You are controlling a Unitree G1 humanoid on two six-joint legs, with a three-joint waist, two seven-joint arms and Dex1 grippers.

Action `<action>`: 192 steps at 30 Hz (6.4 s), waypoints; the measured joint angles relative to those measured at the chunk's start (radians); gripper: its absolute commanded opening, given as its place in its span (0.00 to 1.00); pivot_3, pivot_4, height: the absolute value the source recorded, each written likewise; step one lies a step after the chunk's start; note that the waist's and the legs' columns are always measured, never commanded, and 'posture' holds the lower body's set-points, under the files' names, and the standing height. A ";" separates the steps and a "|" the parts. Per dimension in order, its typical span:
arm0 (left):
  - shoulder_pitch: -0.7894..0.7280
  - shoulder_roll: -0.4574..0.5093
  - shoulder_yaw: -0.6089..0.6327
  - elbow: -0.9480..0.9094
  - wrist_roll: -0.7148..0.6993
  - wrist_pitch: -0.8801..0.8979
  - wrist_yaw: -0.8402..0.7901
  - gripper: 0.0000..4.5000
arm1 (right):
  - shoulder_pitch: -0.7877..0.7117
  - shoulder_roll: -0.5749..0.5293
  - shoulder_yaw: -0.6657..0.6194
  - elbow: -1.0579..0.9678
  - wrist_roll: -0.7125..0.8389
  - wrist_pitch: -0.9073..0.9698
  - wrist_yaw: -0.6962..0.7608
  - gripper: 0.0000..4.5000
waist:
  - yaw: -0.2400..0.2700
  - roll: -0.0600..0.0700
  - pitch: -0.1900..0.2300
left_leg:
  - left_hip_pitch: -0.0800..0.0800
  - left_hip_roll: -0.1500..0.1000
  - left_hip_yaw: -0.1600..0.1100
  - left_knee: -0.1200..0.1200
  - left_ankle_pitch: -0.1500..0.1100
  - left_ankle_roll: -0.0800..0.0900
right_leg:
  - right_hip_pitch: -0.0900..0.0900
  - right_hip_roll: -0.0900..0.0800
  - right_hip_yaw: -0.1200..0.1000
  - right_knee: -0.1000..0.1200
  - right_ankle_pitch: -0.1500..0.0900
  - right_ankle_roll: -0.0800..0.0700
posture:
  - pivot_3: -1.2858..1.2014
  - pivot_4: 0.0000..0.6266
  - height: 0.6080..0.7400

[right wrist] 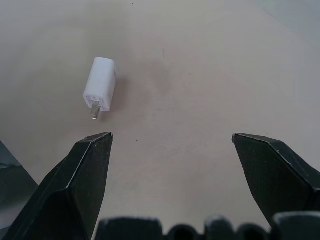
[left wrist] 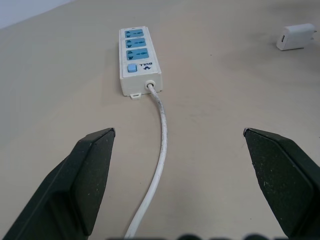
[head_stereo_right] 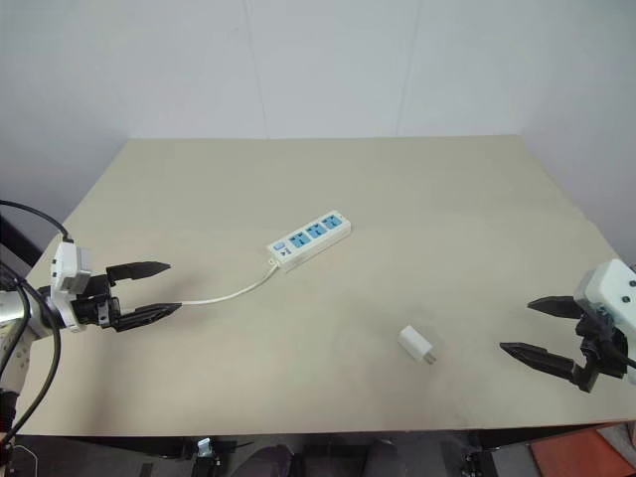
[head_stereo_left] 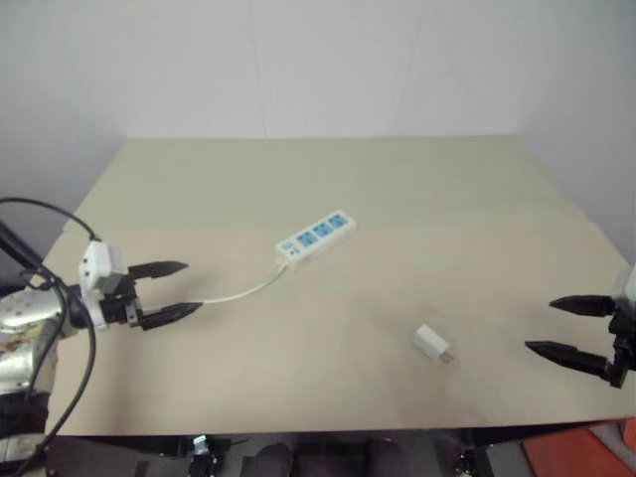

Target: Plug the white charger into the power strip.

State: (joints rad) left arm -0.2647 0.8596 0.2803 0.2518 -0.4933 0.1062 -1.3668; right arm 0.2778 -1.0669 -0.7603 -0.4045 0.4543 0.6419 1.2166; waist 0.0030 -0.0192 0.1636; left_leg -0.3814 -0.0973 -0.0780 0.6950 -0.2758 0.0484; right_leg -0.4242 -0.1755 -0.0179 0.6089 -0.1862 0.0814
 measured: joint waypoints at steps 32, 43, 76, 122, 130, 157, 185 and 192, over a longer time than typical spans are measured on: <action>-0.442 -0.374 -0.129 0.615 0.229 -0.410 0.223 1.00 | -0.290 0.068 0.224 -0.053 0.024 0.010 -0.220 1.00 | 0.006 -0.003 0.001 | -0.002 0.003 0.001 0.002 0.000 -0.003 | -0.001 0.005 0.002 -0.001 0.001 -0.001 | 0.52 0.24 1.00; -0.631 -0.529 -0.168 0.966 0.356 -0.543 0.334 1.00 | -0.430 0.213 0.419 -0.227 0.081 0.126 -0.488 1.00 | 0.011 -0.006 0.003 | -0.007 0.003 0.001 0.007 -0.001 -0.002 | -0.002 0.006 0.001 0.000 0.002 0.000 | 0.52 0.24 1.00; -0.698 -0.632 -0.196 1.048 0.507 -0.491 0.605 0.91 | -0.468 0.260 0.530 -0.271 0.108 0.167 -0.640 1.00 | 0.009 -0.006 0.001 | -0.001 0.003 0.001 0.007 -0.002 0.000 | 0.001 0.007 0.002 0.000 0.002 0.000 | 0.52 0.24 1.00; -0.396 -0.392 -0.441 0.574 0.212 -0.577 -0.235 0.73 | -1.228 -0.025 1.262 -0.048 0.526 0.965 -0.836 1.00 | -0.010 -0.005 0.001 | -0.017 0.006 0.004 0.009 -0.002 -0.003 | -0.017 0.008 0.004 0.001 0.005 -0.004 | 0.52 0.24 1.00; -0.385 -0.393 -0.439 0.542 0.216 -0.543 -0.235 0.73 | -1.227 0.060 1.266 0.061 0.751 0.965 -1.094 1.00 | -0.015 -0.005 0.001 | -0.017 0.006 0.004 0.009 -0.001 -0.003 | -0.016 0.008 0.004 0.002 0.005 -0.004 | 0.52 0.24 1.00; -0.360 -0.392 -0.429 0.497 0.226 -0.516 -0.222 0.73 | -1.206 0.117 1.319 0.244 0.983 0.965 -1.445 0.41 | -0.015 -0.004 0.001 | -0.016 0.006 0.005 0.010 -0.002 -0.002 | -0.015 0.009 0.004 0.002 0.005 -0.004 | 0.52 0.24 1.00; -0.375 -0.451 -0.448 0.414 0.307 -0.387 -0.105 0.73 | -0.984 0.289 1.049 0.093 0.401 0.132 -0.632 0.25 | -0.020 -0.005 0.000 | -0.016 0.007 0.005 0.016 -0.002 -0.002 | -0.012 0.012 0.005 0.003 0.006 -0.002 | 0.52 0.24 1.00; -0.382 -0.452 -0.458 0.411 0.316 -0.388 -0.077 0.73 | -0.939 0.531 0.958 0.315 0.352 -0.072 -0.388 0.25 | -0.016 -0.004 0.000 | -0.016 0.007 0.005 0.016 0.000 -0.005 | -0.012 0.012 0.005 0.003 0.006 -0.002 | 0.52 0.24 1.00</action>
State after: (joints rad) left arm -0.6470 0.4078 -0.1776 0.6629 -0.1768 -0.2814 -1.4442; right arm -0.6615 -0.5361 0.1980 -0.0895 0.8068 0.5696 0.8291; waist -0.0134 -0.0237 0.1639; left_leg -0.3970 -0.0905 -0.0727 0.7111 -0.2760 0.0436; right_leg -0.4362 -0.1636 -0.0131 0.6120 -0.1799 0.0792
